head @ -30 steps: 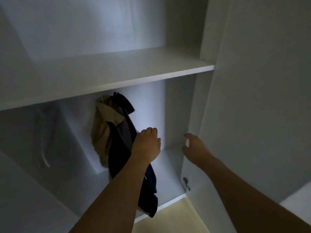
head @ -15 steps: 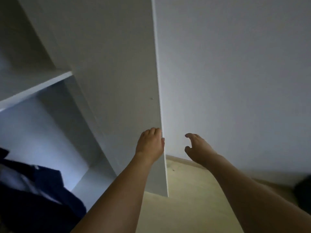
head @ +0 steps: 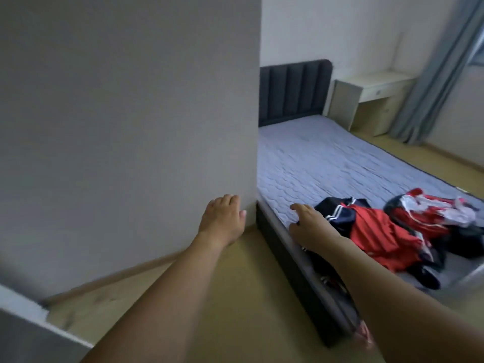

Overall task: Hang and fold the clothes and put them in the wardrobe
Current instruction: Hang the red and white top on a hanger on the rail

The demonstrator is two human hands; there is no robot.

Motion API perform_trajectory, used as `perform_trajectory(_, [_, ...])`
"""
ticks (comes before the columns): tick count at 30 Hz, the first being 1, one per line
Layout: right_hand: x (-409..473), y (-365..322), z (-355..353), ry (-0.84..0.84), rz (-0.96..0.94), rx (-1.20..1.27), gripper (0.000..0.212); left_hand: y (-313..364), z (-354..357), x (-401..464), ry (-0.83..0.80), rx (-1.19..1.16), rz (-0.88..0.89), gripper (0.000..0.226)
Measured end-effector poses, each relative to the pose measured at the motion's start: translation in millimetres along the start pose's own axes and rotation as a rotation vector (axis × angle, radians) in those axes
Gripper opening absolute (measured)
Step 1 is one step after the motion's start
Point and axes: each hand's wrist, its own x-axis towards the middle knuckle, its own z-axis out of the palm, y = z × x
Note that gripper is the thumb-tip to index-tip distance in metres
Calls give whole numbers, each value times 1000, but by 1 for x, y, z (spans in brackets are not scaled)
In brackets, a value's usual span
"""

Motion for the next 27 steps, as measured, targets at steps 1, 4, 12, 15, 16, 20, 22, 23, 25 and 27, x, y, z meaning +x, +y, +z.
perform_trajectory(1, [1,28,-14,17,41,13,56,31,6,17,0,-8,38,45])
perform_trajectory(4, [16,99,-42,73,98,44,53,109,26,65,-16,-43,125,45])
perform_trajectory(12, [83,275,-115,78,210,65,50,226,122,201,-230,-32,71,38])
perform_trajectory(15, [99,357,-167,96,344,26,54,308,144,262,-287,-66,125,37])
perform_trajectory(16, [104,383,-184,115,382,33,54,339,148,281,-285,-86,160,37])
perform_trajectory(20, [124,484,-237,160,459,71,55,470,166,347,-269,-147,299,37])
perform_trajectory(22, [136,540,-258,169,465,99,57,532,182,378,-266,-169,329,36])
perform_trajectory(23, [142,569,-268,168,465,116,56,561,192,392,-272,-181,327,37])
perform_trajectory(25, [150,628,-290,158,472,149,50,617,211,418,-294,-197,307,39])
perform_trajectory(27, [158,690,-316,149,494,174,50,669,230,444,-331,-201,268,39])
